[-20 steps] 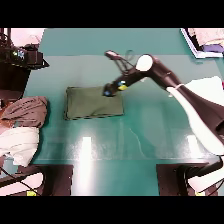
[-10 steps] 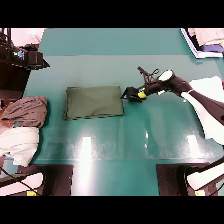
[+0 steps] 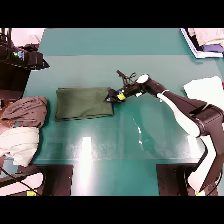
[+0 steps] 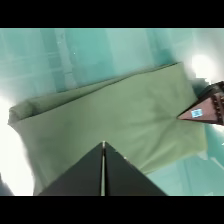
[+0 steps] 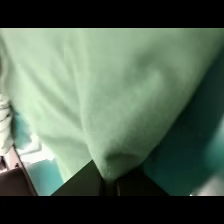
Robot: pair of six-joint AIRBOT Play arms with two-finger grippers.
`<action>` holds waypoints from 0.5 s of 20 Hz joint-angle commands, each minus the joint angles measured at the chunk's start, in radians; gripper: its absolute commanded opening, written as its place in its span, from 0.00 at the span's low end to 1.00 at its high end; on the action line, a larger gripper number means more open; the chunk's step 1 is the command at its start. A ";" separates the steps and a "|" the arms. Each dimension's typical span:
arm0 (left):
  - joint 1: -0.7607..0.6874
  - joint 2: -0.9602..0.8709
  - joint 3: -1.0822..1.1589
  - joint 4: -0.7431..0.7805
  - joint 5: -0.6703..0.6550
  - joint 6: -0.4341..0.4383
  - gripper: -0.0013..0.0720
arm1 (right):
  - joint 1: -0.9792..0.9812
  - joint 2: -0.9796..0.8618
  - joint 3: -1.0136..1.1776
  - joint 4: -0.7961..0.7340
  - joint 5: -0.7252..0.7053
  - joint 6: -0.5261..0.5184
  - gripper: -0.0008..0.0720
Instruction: Fold the shirts.
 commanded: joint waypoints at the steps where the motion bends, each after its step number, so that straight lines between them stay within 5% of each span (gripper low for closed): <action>1: 0.000 0.000 0.000 0.000 -0.010 0.000 0.05 | 0.029 -0.015 0.066 0.026 0.047 -0.058 0.03; 10: -0.024 0.000 0.000 -0.011 -0.044 -0.001 0.05 | -0.407 0.438 -0.202 -0.153 0.084 -0.026 0.03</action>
